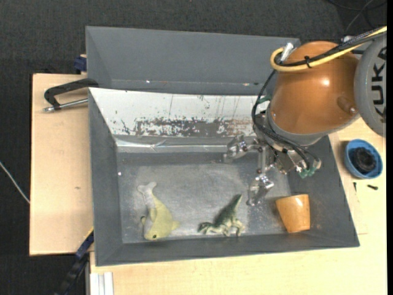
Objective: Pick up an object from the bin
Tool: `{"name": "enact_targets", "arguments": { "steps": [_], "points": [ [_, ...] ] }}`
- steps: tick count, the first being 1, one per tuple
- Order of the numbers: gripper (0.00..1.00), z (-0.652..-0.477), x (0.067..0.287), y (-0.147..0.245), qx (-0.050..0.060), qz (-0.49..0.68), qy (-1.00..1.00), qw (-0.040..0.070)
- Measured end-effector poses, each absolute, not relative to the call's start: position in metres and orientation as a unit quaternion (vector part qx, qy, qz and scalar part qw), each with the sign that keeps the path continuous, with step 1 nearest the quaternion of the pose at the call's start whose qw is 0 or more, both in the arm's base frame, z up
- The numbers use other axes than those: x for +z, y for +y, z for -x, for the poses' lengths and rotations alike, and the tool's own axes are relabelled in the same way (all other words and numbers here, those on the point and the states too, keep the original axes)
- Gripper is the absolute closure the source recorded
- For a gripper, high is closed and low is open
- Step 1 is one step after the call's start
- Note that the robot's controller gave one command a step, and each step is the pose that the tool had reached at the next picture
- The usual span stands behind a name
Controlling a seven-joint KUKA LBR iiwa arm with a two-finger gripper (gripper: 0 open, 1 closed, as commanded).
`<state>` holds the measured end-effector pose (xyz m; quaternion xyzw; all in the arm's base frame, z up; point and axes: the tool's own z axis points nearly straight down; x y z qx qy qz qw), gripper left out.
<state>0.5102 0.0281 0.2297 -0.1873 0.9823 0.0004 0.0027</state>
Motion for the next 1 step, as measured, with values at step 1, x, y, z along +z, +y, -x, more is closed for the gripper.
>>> {"name": "enact_targets", "arguments": {
  "steps": [1],
  "points": [
    [0.0,-0.5085,0.0832,0.0146,-0.002,0.298,0.954,-0.007]
  ]
}}
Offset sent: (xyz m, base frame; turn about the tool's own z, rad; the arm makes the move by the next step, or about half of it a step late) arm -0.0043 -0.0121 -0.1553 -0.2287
